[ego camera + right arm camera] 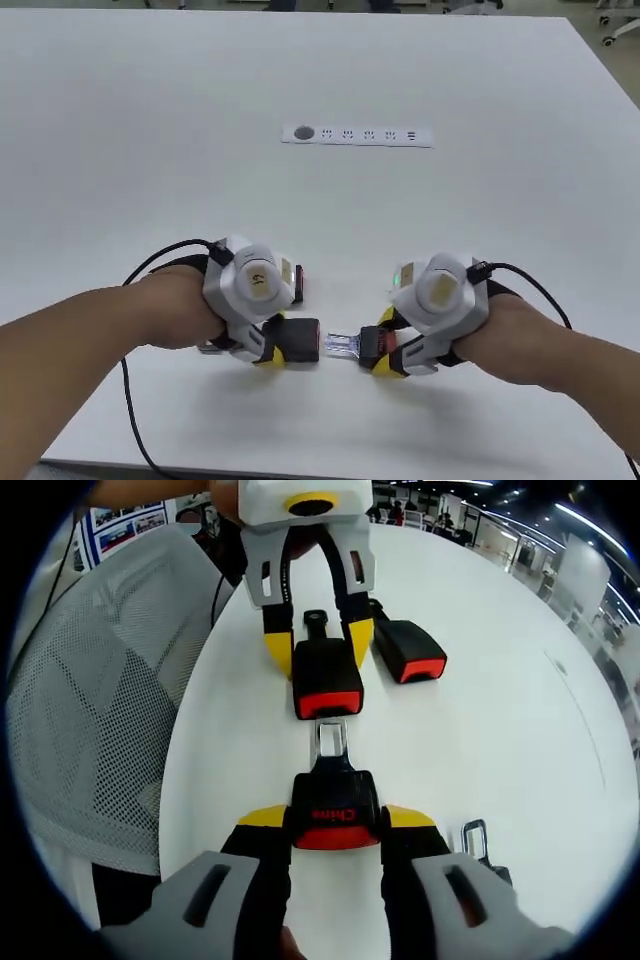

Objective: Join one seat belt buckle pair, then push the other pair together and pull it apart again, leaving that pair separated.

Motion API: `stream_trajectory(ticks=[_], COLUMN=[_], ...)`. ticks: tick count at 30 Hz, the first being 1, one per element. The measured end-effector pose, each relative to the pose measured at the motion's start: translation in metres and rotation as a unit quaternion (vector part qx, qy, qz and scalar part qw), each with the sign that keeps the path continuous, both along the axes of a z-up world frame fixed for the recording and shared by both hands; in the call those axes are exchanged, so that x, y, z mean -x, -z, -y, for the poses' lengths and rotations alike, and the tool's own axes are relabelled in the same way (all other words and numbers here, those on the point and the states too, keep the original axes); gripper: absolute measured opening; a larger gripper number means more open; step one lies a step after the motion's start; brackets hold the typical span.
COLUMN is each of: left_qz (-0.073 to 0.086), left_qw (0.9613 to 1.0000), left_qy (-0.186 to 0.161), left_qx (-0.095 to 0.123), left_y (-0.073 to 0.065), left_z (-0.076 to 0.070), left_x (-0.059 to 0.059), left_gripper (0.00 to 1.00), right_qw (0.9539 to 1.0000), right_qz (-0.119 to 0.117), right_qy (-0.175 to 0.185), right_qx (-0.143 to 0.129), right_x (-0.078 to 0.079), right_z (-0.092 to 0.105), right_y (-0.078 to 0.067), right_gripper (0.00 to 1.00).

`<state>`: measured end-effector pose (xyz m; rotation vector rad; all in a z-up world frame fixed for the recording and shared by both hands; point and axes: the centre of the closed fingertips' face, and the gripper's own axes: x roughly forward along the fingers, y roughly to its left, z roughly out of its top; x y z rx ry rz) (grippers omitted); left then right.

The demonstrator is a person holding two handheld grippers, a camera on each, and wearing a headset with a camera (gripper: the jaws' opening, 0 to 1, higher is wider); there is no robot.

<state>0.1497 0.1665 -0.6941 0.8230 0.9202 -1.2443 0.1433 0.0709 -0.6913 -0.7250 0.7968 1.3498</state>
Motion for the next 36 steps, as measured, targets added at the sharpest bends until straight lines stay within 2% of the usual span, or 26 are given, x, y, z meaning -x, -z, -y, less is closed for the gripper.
stream_trajectory(ticks=[5,9,11,13,17,20,25,36], left_qz=[0.003,0.002,0.003,0.004,0.004,-0.001,-0.006,-0.004], left_qw=[1.0,1.0,0.9999,0.9998,0.9998,0.9997,0.9995,0.9995], left_qy=[0.001,0.004,0.012,0.016,0.018,0.02,0.028,0.03], left_qx=[-0.002,-0.004,-0.006,-0.009,-0.011,-0.013,-0.016,-0.006], left_y=[-0.001,0.0,-0.001,-0.001,-0.001,-0.001,-0.001,0.0], left_z=[0.001,0.001,0.002,0.002,0.001,0.003,0.004,0.004], left_x=[0.002,0.002,0.002,0.002,0.002,0.003,0.003,0.003], left_gripper=[0.33,0.33,0.33,0.33,0.33,0.33,0.32,0.32], right_qw=[1.0,0.9999,0.9996,0.9995,0.9998,0.9997,0.9997,0.9991], right_qz=[0.004,0.01,0.021,0.022,0.01,0.006,0.016,0.019], right_qy=[0.001,-0.008,-0.018,-0.02,-0.007,-0.002,-0.011,-0.008], right_qx=[0.002,0.004,0.009,0.006,-0.016,-0.022,-0.018,-0.036], right_x=[-0.006,0.001,0.0,-0.001,-0.003,-0.003,-0.005,-0.005], right_z=[-0.007,-0.013,-0.016,-0.016,-0.015,-0.017,-0.022,-0.028], right_y=[0.001,-0.002,-0.002,-0.001,-0.002,-0.002,-0.001,-0.002], right_gripper=[0.33,0.33,0.33,0.33,0.32,0.32,0.31,0.31])
